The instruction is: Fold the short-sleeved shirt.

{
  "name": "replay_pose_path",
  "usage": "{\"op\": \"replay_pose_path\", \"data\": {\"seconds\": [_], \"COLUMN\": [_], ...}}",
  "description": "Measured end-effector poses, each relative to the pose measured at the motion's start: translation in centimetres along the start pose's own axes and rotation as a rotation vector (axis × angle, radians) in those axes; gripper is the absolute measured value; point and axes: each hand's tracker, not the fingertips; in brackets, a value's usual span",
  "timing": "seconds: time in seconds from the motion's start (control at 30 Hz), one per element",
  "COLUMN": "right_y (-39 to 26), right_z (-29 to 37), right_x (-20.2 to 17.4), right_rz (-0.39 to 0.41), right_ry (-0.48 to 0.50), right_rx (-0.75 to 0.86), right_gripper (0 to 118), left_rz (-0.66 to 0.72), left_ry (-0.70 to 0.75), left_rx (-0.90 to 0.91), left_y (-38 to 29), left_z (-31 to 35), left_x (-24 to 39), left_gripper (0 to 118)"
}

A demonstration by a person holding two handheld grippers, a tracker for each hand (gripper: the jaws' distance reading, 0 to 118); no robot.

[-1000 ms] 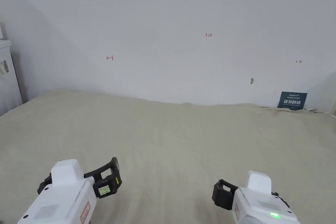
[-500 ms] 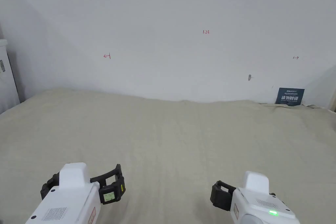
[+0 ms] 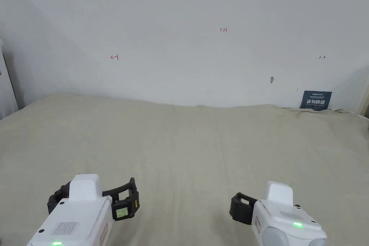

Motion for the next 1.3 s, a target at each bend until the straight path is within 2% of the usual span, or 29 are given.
{"op": "replay_pose_path", "data": {"seconds": [0.43,0.6,0.83,1.1,1.17,1.3], "right_y": [0.3,0.4,0.4,0.3,0.3,0.1], "right_z": [-0.4,-0.6,-0.5,-0.4,-0.3,-0.2], "right_x": [0.0,0.5,0.8,1.7,1.7,1.3], "right_rz": [0.019,-0.039,-0.043,-0.088,-0.065,0.053], "right_ry": [-0.005,-0.014,0.012,0.025,0.012,0.019], "right_rx": [-0.018,-0.014,-0.022,0.069,0.11,0.166], "right_gripper": [111,111,111,111,111,111], "left_rz": [-0.01,-0.013,-0.027,-0.047,-0.049,-0.059], "left_ry": [-0.013,-0.023,-0.028,-0.02,-0.024,-0.021], "left_rx": [-0.016,-0.024,-0.031,-0.023,-0.019,-0.008], "left_y": [-0.1,-0.1,-0.1,-0.1,0.0,0.1], "left_z": [-0.3,-0.4,-0.7,-0.9,-1.0,-1.1], "left_x": [0.1,0.2,0.3,0.2,0.1,0.1], "left_gripper": [118,118,118,118,118,118]}}
